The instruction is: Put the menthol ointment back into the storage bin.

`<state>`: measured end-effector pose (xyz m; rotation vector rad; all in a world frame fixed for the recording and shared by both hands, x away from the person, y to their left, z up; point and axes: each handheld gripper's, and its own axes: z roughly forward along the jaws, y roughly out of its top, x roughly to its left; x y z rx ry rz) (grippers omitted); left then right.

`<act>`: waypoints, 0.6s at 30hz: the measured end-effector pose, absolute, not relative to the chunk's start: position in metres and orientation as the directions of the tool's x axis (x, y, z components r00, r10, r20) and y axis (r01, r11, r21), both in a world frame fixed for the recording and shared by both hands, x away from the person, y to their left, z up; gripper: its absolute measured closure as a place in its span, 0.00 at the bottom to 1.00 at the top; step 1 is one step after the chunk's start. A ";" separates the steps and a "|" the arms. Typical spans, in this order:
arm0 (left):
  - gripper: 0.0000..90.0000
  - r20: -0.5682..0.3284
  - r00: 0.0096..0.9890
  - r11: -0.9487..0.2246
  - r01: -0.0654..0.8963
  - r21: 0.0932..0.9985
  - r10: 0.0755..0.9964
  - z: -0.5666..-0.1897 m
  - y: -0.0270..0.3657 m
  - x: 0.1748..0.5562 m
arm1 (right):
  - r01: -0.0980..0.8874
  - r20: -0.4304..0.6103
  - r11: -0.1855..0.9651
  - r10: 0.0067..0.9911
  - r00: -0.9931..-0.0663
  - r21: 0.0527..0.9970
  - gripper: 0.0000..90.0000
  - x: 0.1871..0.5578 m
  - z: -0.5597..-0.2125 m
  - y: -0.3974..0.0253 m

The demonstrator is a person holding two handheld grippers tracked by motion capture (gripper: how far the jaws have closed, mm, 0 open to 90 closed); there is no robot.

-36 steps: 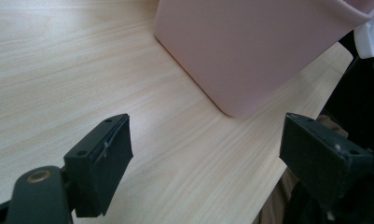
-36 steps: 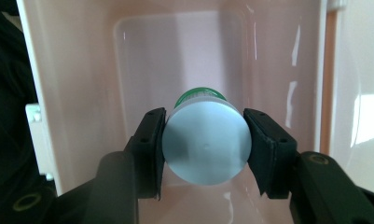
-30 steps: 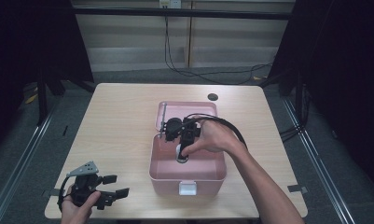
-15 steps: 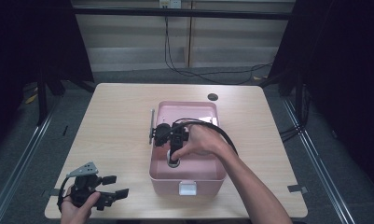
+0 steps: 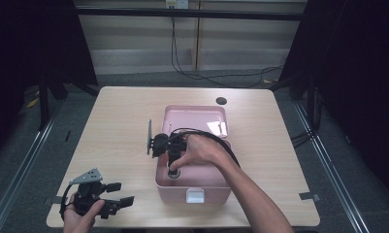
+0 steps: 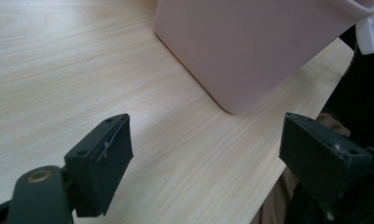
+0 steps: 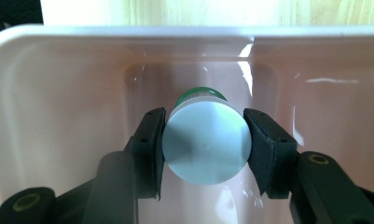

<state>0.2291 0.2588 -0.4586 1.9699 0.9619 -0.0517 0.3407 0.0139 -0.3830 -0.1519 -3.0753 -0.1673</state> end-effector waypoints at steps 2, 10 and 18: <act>0.19 -0.390 0.694 -0.278 0.643 0.714 0.605 -0.458 0.259 0.229 | 0.102 0.064 0.990 0.096 -0.993 0.098 0.57 0.341 -0.386 0.016; 0.19 -0.390 0.692 -0.275 0.644 0.714 0.608 -0.458 0.259 0.229 | 0.094 0.071 0.991 0.088 -0.994 0.097 0.57 0.341 -0.402 0.022; 0.19 -0.388 0.694 -0.279 0.643 0.713 0.607 -0.458 0.259 0.229 | 0.101 0.070 0.986 0.093 -0.993 0.130 0.57 0.342 -0.410 0.021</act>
